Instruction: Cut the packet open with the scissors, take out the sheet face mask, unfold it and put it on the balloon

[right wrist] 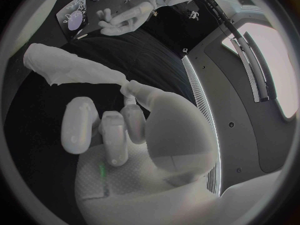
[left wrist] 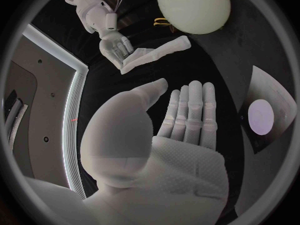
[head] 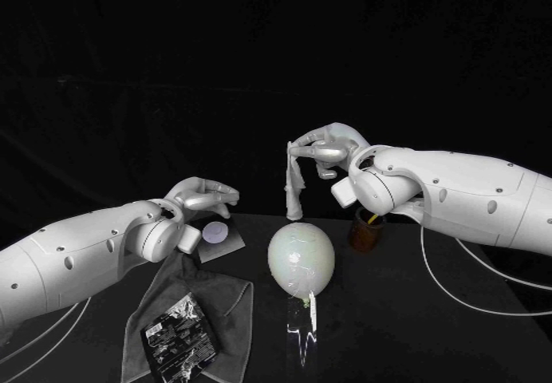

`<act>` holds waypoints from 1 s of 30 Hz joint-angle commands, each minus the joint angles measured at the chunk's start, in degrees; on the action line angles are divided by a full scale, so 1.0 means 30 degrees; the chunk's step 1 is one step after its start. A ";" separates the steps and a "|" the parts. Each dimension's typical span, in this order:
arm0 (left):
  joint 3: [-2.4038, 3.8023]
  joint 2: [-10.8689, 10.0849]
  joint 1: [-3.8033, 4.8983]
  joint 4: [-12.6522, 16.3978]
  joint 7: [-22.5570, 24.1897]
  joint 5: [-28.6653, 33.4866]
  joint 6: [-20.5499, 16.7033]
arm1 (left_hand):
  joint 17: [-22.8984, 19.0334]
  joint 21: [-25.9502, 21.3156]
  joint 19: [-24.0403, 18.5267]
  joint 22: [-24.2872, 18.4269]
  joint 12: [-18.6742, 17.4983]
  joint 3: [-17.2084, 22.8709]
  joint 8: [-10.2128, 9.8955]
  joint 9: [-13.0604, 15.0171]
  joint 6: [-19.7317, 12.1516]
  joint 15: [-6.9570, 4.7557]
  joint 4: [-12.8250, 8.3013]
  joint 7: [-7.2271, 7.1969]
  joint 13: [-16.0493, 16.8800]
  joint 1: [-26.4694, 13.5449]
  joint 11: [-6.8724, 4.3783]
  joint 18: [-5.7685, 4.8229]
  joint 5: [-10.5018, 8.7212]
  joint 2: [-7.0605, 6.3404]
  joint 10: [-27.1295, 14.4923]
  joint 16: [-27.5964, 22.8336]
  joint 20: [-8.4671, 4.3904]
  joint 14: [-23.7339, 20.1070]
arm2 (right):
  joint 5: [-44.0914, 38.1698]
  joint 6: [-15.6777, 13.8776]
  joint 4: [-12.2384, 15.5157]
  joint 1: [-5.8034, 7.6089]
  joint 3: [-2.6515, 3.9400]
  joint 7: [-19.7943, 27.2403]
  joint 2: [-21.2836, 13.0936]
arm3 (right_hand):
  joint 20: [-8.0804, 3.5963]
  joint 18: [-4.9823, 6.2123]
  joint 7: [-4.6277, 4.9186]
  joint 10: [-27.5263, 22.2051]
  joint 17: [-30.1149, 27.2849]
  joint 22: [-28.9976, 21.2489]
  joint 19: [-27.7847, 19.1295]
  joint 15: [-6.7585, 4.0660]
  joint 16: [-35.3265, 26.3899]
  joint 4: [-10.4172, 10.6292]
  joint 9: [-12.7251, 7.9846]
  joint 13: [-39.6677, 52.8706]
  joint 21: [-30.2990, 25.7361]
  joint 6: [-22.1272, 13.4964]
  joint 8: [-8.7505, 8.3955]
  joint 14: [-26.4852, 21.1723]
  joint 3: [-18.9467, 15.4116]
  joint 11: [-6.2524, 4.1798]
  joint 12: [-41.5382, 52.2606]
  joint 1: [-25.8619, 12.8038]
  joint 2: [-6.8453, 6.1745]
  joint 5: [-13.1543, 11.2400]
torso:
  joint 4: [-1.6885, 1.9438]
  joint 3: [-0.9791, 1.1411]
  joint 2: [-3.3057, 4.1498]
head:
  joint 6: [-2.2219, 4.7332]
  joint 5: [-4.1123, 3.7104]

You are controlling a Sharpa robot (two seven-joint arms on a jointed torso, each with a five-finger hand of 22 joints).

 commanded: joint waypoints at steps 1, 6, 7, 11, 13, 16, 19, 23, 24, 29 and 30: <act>0.0046 0.0227 0.0015 -0.0112 0.3845 0.1891 0.0517 | -0.0811 -0.1936 -0.0737 -0.1178 -0.0613 -0.0126 0.0156 -0.0070 -0.0001 0.0355 0.0178 0.0123 -0.0797 0.0271 0.0265 -0.0333 -0.0041 -0.0015 -0.0057 -0.0825 0.0597 -0.1086 | -0.3066 0.1286 -0.0193 0.0125 0.0015 -0.0635 0.0174 | 0.0016 0.0139 -0.0003 0.0014 0.4762 0.3315 0.0088 -0.0101 0.0052 -0.0123 0.0299 0.1487 0.0051 0.0092 0.0088 0.1964 0.0080 -0.0016 0.0031 0.0051 -0.0008 0.0044 | -0.0002 0.0004 -0.0004 | -0.0005 0.0008; 0.0064 0.0607 0.0014 -0.0531 0.4929 0.2677 0.0468 | -0.1917 -0.4133 -0.0414 -0.2687 -0.1077 -0.0409 0.0268 -0.0250 0.0044 0.0550 0.0299 0.0188 -0.1842 0.0458 0.0355 0.0074 -0.0026 0.0059 0.0257 -0.1441 0.1242 -0.1711 | -0.6233 0.2399 -0.0772 0.0495 0.0015 -0.1452 0.0537 | 0.0016 0.0097 -0.0004 0.0035 0.4814 0.3370 0.0178 -0.0099 0.0073 -0.0183 0.0303 0.1515 0.0255 0.0093 0.0106 0.1976 0.0104 -0.0015 0.0060 0.0045 -0.0053 0.0044 | 0.0001 0.0005 -0.0016 | -0.0014 -0.0034; 0.0067 0.0704 0.0014 -0.0669 0.5106 0.2828 0.0464 | -0.2044 -0.4337 -0.0375 -0.2826 -0.1123 -0.0420 0.0281 -0.0271 0.0056 0.0575 0.0299 0.0204 -0.1945 0.0497 0.0369 0.0104 -0.0021 0.0080 0.0261 -0.1536 0.1279 -0.1799 | -0.7028 0.2799 -0.0957 0.0613 0.0014 -0.1707 0.0646 | 0.0016 0.0092 -0.0004 0.0042 0.4817 0.3376 0.0187 -0.0099 0.0074 -0.0189 0.0303 0.1525 0.0277 0.0094 0.0109 0.1977 0.0105 -0.0016 0.0072 0.0043 -0.0060 0.0043 | 0.0011 0.0011 -0.0021 | -0.0013 -0.0047; 0.0077 0.0990 0.0013 -0.1085 0.5560 0.3250 0.0534 | -0.3018 -0.5687 -0.0589 -0.3691 -0.1575 -0.0500 0.0249 -0.0436 -0.0004 0.0888 0.0239 0.0347 -0.2602 0.0694 0.0541 -0.0063 -0.0021 0.0077 0.0140 -0.2773 0.1371 -0.2666 | -0.9654 0.4076 -0.1429 0.0966 0.0013 -0.2481 0.0969 | 0.0016 0.0048 -0.0006 0.0046 0.4862 0.3434 0.0282 -0.0098 0.0092 -0.0219 0.0306 0.1527 0.0489 0.0102 0.0123 0.1988 0.0116 -0.0018 0.0071 0.0043 -0.0083 0.0043 | -0.0004 0.0002 -0.0027 | 0.0003 -0.0052; 0.0081 0.1098 0.0013 -0.1231 0.5730 0.3369 0.0654 | -0.3316 -0.6090 -0.0701 -0.3944 -0.1712 -0.0533 0.0237 -0.0484 -0.0014 0.0979 0.0228 0.0369 -0.2791 0.0735 0.0598 -0.0174 -0.0022 0.0090 0.0135 -0.3201 0.1382 -0.2873 | -1.0726 0.4597 -0.1561 0.1118 0.0012 -0.2835 0.1128 | 0.0016 0.0042 -0.0007 0.0047 0.4864 0.3443 0.0296 -0.0098 0.0093 -0.0221 0.0307 0.1528 0.0520 0.0104 0.0124 0.1988 0.0117 -0.0018 0.0072 0.0043 -0.0086 0.0044 | 0.0005 0.0005 -0.0022 | 0.0013 -0.0062; 0.0087 0.1244 0.0012 -0.1378 0.5923 0.3459 0.0910 | -0.4049 -0.6953 -0.0817 -0.4507 -0.2132 -0.0789 0.0120 -0.0634 -0.0135 0.1169 0.0206 0.0428 -0.3221 0.0754 0.0696 -0.0423 -0.0033 -0.0001 0.0064 -0.4297 0.1391 -0.3102 | -1.2487 0.5166 -0.1687 0.1331 0.0012 -0.3441 0.1417 | 0.0016 0.0018 -0.0008 0.0033 0.4868 0.3475 0.0347 -0.0098 0.0094 -0.0225 0.0307 0.1506 0.0636 0.0106 0.0128 0.1989 0.0118 -0.0018 0.0045 0.0041 -0.0091 0.0043 | 0.0008 0.0004 -0.0024 | 0.0059 -0.0083; 0.0091 0.1381 0.0012 -0.1434 0.6001 0.3372 0.1181 | -0.4859 -0.7834 -0.0909 -0.5091 -0.2755 -0.1334 -0.0107 -0.0821 -0.0404 0.1434 0.0109 0.0460 -0.3274 0.0841 0.0885 -0.0718 -0.0062 -0.0098 -0.0271 -0.5639 0.1395 -0.3354 | -1.4102 0.5472 -0.1742 0.1475 0.0011 -0.3982 0.1705 | 0.0015 -0.0004 -0.0012 0.0056 0.4858 0.3503 0.0395 -0.0098 0.0091 -0.0231 0.0309 0.1536 0.0741 0.0114 0.0137 0.1987 0.0117 -0.0019 0.0081 0.0032 -0.0106 0.0043 | 0.0030 -0.0006 -0.0028 | 0.0104 -0.0083; 0.0095 0.1598 0.0012 -0.1473 0.5950 0.3109 0.1569 | -0.5788 -0.8780 -0.0772 -0.5766 -0.3559 -0.2281 -0.0432 -0.1047 -0.0616 0.1633 0.0049 0.0383 -0.3296 0.0967 0.1042 -0.0978 -0.0207 0.0053 -0.0530 -0.7281 0.1404 -0.3316 | -1.6136 0.5697 -0.1706 0.1588 0.0011 -0.4550 0.2042 | 0.0015 -0.0017 -0.0019 0.0060 0.4844 0.3521 0.0426 -0.0095 0.0085 -0.0233 0.0312 0.1535 0.0807 0.0129 0.0152 0.1983 0.0112 -0.0021 0.0078 0.0006 -0.0132 0.0043 | 0.0028 -0.0006 -0.0022 | 0.0127 -0.0040; 0.0097 0.1681 0.0012 -0.1503 0.5889 0.3029 0.1684 | -0.5883 -0.8880 -0.0745 -0.5839 -0.3653 -0.2410 -0.0474 -0.1074 -0.0638 0.1644 0.0046 0.0386 -0.3289 0.0983 0.1057 -0.0999 -0.0236 0.0075 -0.0557 -0.7462 0.1399 -0.3285 | -1.6753 0.5739 -0.1676 0.1608 0.0011 -0.4684 0.2125 | 0.0015 -0.0024 -0.0020 0.0061 0.4873 0.3530 0.0441 -0.0094 0.0097 -0.0233 0.0313 0.1535 0.0839 0.0131 0.0154 0.1990 0.0111 -0.0022 0.0077 0.0002 -0.0135 0.0043 | 0.0030 -0.0015 -0.0020 | 0.0128 -0.0040; 0.0103 0.2116 0.0011 -0.1832 0.5527 0.2687 0.2178 | -0.6541 -0.9529 -0.0536 -0.6330 -0.4475 -0.3402 -0.0857 -0.1268 -0.0949 0.1769 -0.0028 0.0359 -0.3281 0.1275 0.0974 -0.1106 -0.0701 0.0369 -0.1062 -0.8884 0.1392 -0.3261 | -1.8605 0.5817 -0.1522 0.1662 0.0012 -0.4997 0.2389 | 0.0012 -0.0042 -0.0039 0.0109 0.4871 0.3553 0.0482 -0.0086 0.0096 -0.0216 0.0317 0.1589 0.0927 0.0160 0.0183 0.1990 0.0095 -0.0030 0.0142 -0.0059 -0.0178 0.0042 | 0.0040 -0.0024 -0.0008 | 0.0116 0.0001; 0.0104 0.2202 0.0011 -0.1920 0.5462 0.2616 0.2276 | -0.6566 -0.9556 -0.0526 -0.6351 -0.4511 -0.3449 -0.0877 -0.1277 -0.0968 0.1781 -0.0035 0.0348 -0.3281 0.1296 0.0944 -0.1108 -0.0708 0.0386 -0.1090 -0.8944 0.1392 -0.3258 | -1.8787 0.5807 -0.1487 0.1668 0.0012 -0.5005 0.2423 | 0.0012 -0.0044 -0.0043 0.0101 0.4857 0.3556 0.0486 -0.0085 0.0090 -0.0211 0.0318 0.1573 0.0936 0.0166 0.0189 0.1986 0.0092 -0.0032 0.0122 -0.0072 -0.0185 0.0042 | 0.0027 -0.0025 -0.0006 | 0.0123 0.0064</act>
